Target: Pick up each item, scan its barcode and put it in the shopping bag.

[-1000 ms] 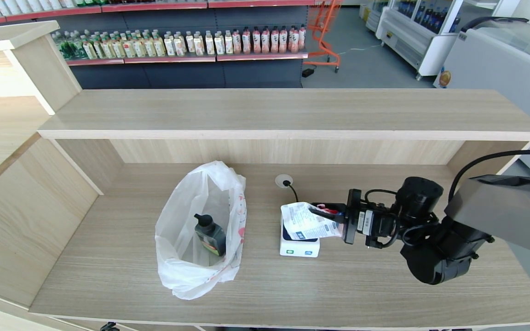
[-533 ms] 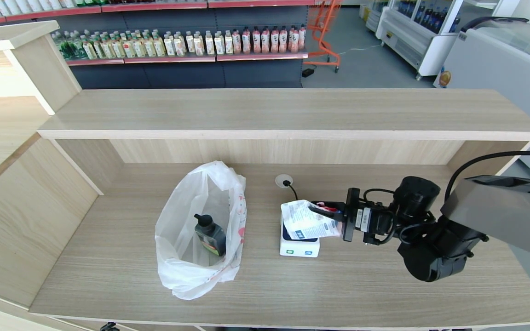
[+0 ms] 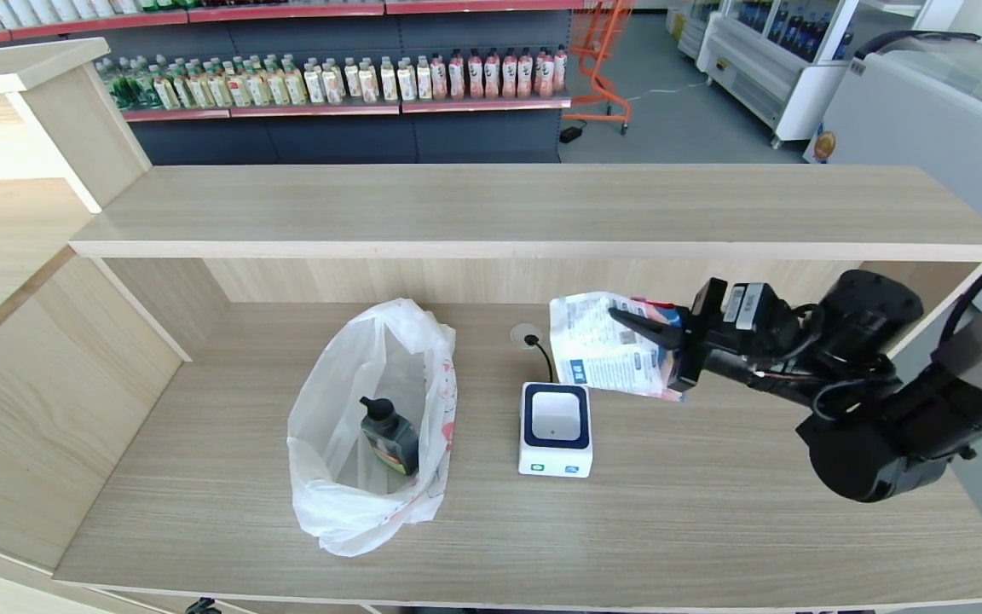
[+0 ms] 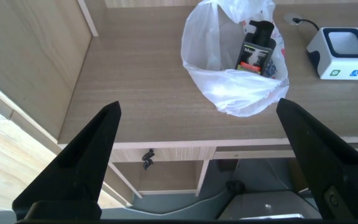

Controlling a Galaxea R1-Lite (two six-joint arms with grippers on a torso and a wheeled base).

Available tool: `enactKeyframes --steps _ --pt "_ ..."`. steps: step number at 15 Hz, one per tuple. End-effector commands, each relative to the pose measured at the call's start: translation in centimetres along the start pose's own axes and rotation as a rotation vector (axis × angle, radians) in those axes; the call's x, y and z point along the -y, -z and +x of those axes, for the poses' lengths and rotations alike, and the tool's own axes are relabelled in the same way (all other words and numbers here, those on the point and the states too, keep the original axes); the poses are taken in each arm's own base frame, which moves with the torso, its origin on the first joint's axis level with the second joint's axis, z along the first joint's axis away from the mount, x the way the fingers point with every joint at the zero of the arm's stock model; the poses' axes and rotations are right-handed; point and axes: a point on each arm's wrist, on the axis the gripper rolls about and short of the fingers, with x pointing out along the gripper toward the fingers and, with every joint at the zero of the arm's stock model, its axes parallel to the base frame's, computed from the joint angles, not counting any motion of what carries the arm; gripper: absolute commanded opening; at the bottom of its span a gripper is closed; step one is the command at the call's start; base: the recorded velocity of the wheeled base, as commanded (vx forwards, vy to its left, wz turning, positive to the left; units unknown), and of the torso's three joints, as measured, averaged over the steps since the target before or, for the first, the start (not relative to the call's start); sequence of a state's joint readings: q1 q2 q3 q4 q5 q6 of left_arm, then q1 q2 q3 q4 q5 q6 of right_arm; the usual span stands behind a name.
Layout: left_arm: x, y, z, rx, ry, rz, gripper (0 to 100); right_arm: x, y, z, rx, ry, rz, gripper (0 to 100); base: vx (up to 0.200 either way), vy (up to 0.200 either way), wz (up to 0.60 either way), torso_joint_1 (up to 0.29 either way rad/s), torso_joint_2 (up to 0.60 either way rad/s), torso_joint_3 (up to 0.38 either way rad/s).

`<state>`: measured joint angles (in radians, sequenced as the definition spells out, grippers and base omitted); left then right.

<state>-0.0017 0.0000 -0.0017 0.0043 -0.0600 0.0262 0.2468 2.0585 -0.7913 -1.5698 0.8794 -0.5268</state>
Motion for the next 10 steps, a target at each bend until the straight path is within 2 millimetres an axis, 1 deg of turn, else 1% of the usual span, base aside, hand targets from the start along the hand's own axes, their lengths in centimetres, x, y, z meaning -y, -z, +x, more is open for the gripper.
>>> enactKeyframes --steps 1,2,3,5,6,7,8,10 --pt "0.0 0.0 0.0 -0.002 0.0 0.0 100 -0.1 -7.5 -5.4 -0.175 0.292 0.238 0 0.0 0.0 0.0 0.0 0.0 0.0" --pt "0.0 0.0 0.0 -0.002 0.0 0.0 100 -1.0 -8.5 -6.0 -0.321 0.417 0.373 0 0.0 0.0 0.0 0.0 0.0 0.0" --pt "0.0 0.0 0.0 -0.002 0.0 0.0 100 -1.6 -9.9 -5.8 -0.405 0.513 0.566 0 0.0 0.0 0.0 0.0 0.0 0.0" --pt "0.0 0.0 0.0 -0.004 0.0 0.0 100 -1.8 -12.0 -4.6 -0.49 0.626 0.847 0 0.0 0.0 0.0 0.0 0.0 0.0" --pt "0.0 0.0 0.0 -0.001 0.0 0.0 100 -1.3 -13.1 -4.1 -0.523 0.662 0.981 0 0.0 0.0 0.0 0.0 0.0 0.0" --pt "0.0 0.0 0.0 -0.002 0.0 0.0 100 -0.8 -13.7 -4.0 -0.518 0.68 1.041 0 0.0 0.0 0.0 0.0 0.0 0.0" --pt "0.0 0.0 0.0 -0.002 0.0 0.0 100 -0.4 -14.3 -4.0 -0.496 0.69 1.052 0 0.0 0.0 0.0 0.0 0.0 0.0" --pt "0.0 0.0 0.0 -0.001 0.0 0.0 100 -0.3 -15.2 -4.7 -0.471 0.698 1.051 0 0.0 0.0 0.0 0.0 0.0 0.0"
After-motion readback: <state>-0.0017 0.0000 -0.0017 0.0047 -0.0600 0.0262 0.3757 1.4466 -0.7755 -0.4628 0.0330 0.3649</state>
